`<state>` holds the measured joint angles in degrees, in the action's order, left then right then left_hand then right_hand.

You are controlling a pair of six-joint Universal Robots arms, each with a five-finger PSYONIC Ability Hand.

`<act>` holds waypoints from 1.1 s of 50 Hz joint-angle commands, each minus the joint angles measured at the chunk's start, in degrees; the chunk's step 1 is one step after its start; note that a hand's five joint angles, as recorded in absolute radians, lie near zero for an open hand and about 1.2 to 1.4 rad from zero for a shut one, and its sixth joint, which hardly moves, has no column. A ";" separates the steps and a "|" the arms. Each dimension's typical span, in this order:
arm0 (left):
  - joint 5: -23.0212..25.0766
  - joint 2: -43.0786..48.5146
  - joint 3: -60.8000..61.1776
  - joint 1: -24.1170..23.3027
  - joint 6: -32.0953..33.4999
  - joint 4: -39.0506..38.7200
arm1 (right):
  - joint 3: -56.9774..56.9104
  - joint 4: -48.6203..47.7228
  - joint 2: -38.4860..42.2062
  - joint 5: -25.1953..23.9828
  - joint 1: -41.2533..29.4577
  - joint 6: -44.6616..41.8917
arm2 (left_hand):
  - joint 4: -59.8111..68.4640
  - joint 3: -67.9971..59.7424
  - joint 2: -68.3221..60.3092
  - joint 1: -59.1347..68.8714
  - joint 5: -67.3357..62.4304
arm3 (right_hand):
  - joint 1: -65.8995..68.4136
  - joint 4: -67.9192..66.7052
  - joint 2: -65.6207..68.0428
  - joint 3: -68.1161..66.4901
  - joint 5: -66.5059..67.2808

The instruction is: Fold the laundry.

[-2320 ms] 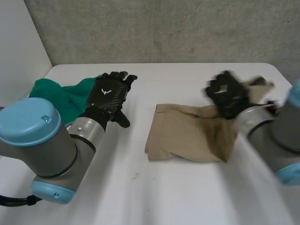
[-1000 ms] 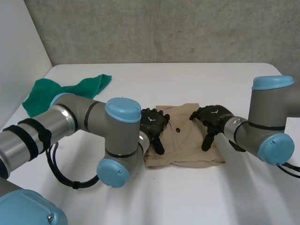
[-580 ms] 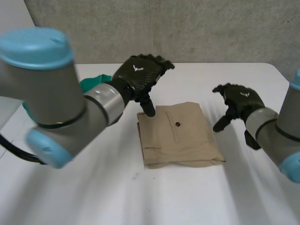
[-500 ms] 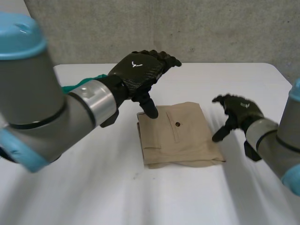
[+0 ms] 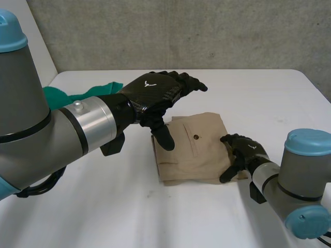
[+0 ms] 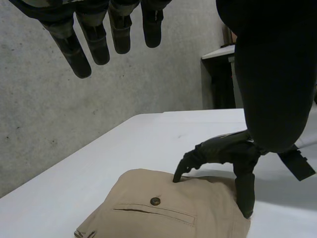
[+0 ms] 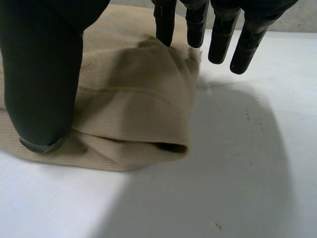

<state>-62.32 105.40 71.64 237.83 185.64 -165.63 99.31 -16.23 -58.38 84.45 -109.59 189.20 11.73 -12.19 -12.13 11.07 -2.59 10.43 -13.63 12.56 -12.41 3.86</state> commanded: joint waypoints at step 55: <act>-0.61 2.18 0.08 0.01 -0.19 -0.13 | -89.91 19.75 45.29 4.41 24.25 -9.11 | 0.17 0.29 0.23 0.83 0.69 | 69.57 -66.37 67.44 -67.59 66.14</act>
<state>-62.94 107.41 71.72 237.91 185.45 -165.76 10.73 6.46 -14.50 88.44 -90.80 180.77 11.72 -12.19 -12.13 11.07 -2.59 52.51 -68.06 66.83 -64.52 52.16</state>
